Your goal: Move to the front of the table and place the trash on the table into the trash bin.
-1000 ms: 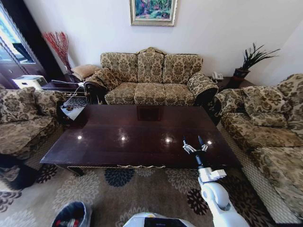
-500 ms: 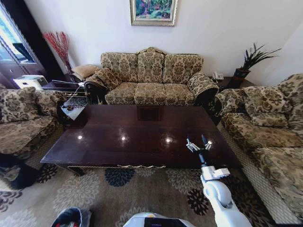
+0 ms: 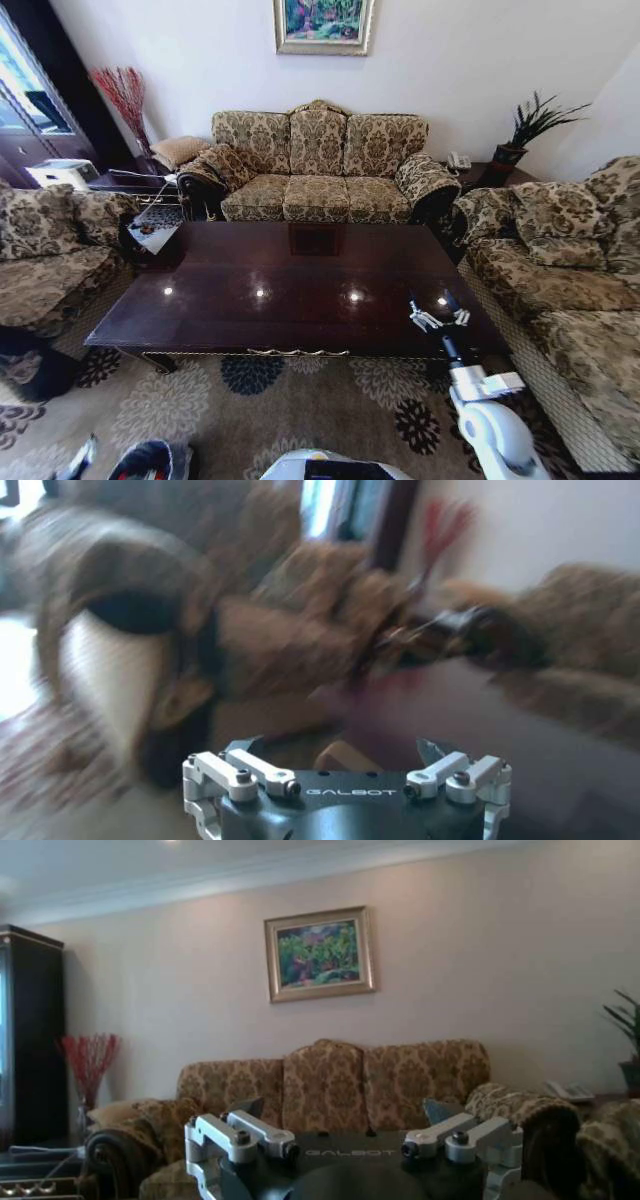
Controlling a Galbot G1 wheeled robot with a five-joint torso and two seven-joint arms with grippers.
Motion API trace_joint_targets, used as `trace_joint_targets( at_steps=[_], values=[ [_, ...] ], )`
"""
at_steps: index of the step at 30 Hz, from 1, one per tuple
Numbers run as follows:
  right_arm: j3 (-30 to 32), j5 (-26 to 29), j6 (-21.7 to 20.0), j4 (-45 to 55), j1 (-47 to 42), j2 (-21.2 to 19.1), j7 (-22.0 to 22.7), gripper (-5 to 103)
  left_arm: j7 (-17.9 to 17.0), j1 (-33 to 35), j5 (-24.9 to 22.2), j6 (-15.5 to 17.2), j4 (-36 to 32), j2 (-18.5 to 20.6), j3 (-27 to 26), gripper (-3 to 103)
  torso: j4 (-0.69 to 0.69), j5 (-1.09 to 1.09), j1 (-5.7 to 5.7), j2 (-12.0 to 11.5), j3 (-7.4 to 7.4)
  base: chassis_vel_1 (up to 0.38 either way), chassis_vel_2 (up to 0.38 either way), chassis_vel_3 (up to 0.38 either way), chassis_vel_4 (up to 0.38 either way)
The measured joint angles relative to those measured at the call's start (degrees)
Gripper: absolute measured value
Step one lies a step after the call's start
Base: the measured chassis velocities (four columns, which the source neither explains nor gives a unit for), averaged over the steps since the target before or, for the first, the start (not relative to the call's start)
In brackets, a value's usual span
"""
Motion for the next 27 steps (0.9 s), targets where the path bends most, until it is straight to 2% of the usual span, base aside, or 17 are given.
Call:
trace_joint_targets(
  at_steps=[1, 2, 3, 6, 7, 9, 10, 11, 12, 14, 15, 16, 18, 19, 23, 27],
  values=[
    [0.5, -1.2, -1.0, 1.3, -1.0, 0.3, 0.9, 100, -0.5, 2.2, 0.4, 1.0, -8.2, -0.5, 0.0, 100, -0.01, -0.01, 0.00, 0.0, 0.00, 0.000, 0.000, 0.000, 0.000],
    [0.5, -1.2, -1.0, 1.3, -1.0, 0.3, 0.9, 100, -0.5, 2.2, 0.4, 1.0, -8.2, -0.5, 0.0, 100, -0.01, -0.01, 0.00, 0.0, 0.00, 0.000, 0.000, 0.000, 0.000],
    [0.7, -1.8, -2.2, 2.9, -2.2, 0.5, 1.9, 100, -1.3, 4.1, 0.8, 2.3, -16.4, -1.0, 0.0, 100, -0.02, 0.00, 0.01, 0.0, 0.01, 0.000, 0.000, 0.000, 0.000],
    [1.4, -2.2, -6.4, 8.0, -6.0, 0.8, 3.8, 100, -3.9, 8.5, 2.3, 7.3, -35.2, -2.7, 1.5, 100, -0.02, 0.00, 0.01, 0.0, 0.01, 0.000, 0.000, 0.000, 0.000],
    [1.4, -2.2, -6.4, 8.0, -6.0, 0.8, 3.8, 100, -3.9, 8.5, 2.3, 7.3, -35.2, -2.7, 1.5, 100, -0.02, 0.00, 0.01, 0.0, 0.01, 0.000, 0.000, 0.000, 0.000],
    [2.2, -2.5, -7.7, 10.2, -8.3, 1.4, 4.0, 100, -5.0, 10.3, 4.5, 9.3, -44.2, -3.9, 4.3, 100, 0.00, -0.03, 0.00, 0.0, 0.00, 0.000, 0.000, 0.000, 0.000],
    [2.2, -2.5, -7.7, 10.2, -8.3, 1.4, 4.0, 100, -5.0, 10.3, 4.5, 9.3, -44.2, -3.9, 4.3, 100, 0.00, -0.03, 0.00, 0.0, 0.00, 0.000, 0.000, 0.000, 0.000],
    [3.0, -2.9, -7.7, 10.8, -9.6, 2.0, 3.9, 100, -5.2, 10.8, 6.2, 10.2, -48.4, -4.4, 5.9, 100, 0.00, -0.04, 0.00, 0.0, 0.00, 0.000, 0.000, 0.000, 0.000],
    [3.5, -3.0, -6.9, 11.1, -10.6, 2.4, 3.6, 100, -5.1, 11.0, 7.5, 11.2, -51.8, -4.6, 7.1, 100, -0.01, -0.03, 0.00, 0.0, 0.00, 0.000, 0.000, 0.000, 0.000],
    [3.1, -5.2, -2.5, 11.0, -12.2, 3.1, 3.1, 100, -5.0, 11.2, 9.3, 13.5, -56.8, -4.8, 8.8, 100, -0.04, -0.04, 0.00, 0.0, 0.01, 0.000, 0.000, 0.000, 0.000],
    [3.1, -5.2, -2.5, 11.0, -12.2, 3.1, 3.1, 100, -5.0, 11.2, 9.3, 13.5, -56.8, -4.8, 8.8, 100, -0.04, -0.04, 0.00, 0.0, 0.01, 0.000, 0.000, 0.000, 0.000],
    [2.2, -7.1, -0.3, 10.7, -12.5, 3.4, 2.9, 100, -4.8, 11.2, 9.7, 14.9, -58.9, -5.1, 9.3, 100, -0.03, -0.01, 0.00, 0.0, 0.01, 0.000, 0.000, 0.000, 0.000],
    [-0.4, -8.6, 0.9, 10.7, -12.4, 3.5, 2.9, 100, -5.4, 11.2, 9.6, 18.0, -60.1, -6.4, 9.5, 100, 0.00, -0.02, 0.00, 0.0, 0.00, 0.000, 0.000, 0.000, 0.000],
    [-0.4, -8.6, 0.9, 10.7, -12.4, 3.5, 2.9, 100, -5.4, 11.2, 9.6, 18.0, -60.1, -6.4, 9.5, 100, 0.00, -0.02, 0.00, 0.0, 0.00, 0.000, 0.000, 0.000, 0.000],
    [-3.3, -9.5, -0.3, 13.0, -11.8, 3.6, 3.6, 100, -6.5, 11.8, 10.0, 21.6, -59.9, -7.5, 8.1, 100, 0.01, -0.03, 0.00, 0.0, 0.01, 0.000, 0.000, 0.000, 0.000],
    [-3.5, -9.6, -2.0, 14.6, -11.9, 4.7, 4.6, 100, -6.8, 12.0, 11.2, 23.2, -59.6, -7.4, 7.7, 100, -0.02, -0.03, 0.00, 0.0, 0.01, 0.000, 0.000, 0.000, 0.000]
  ],
)
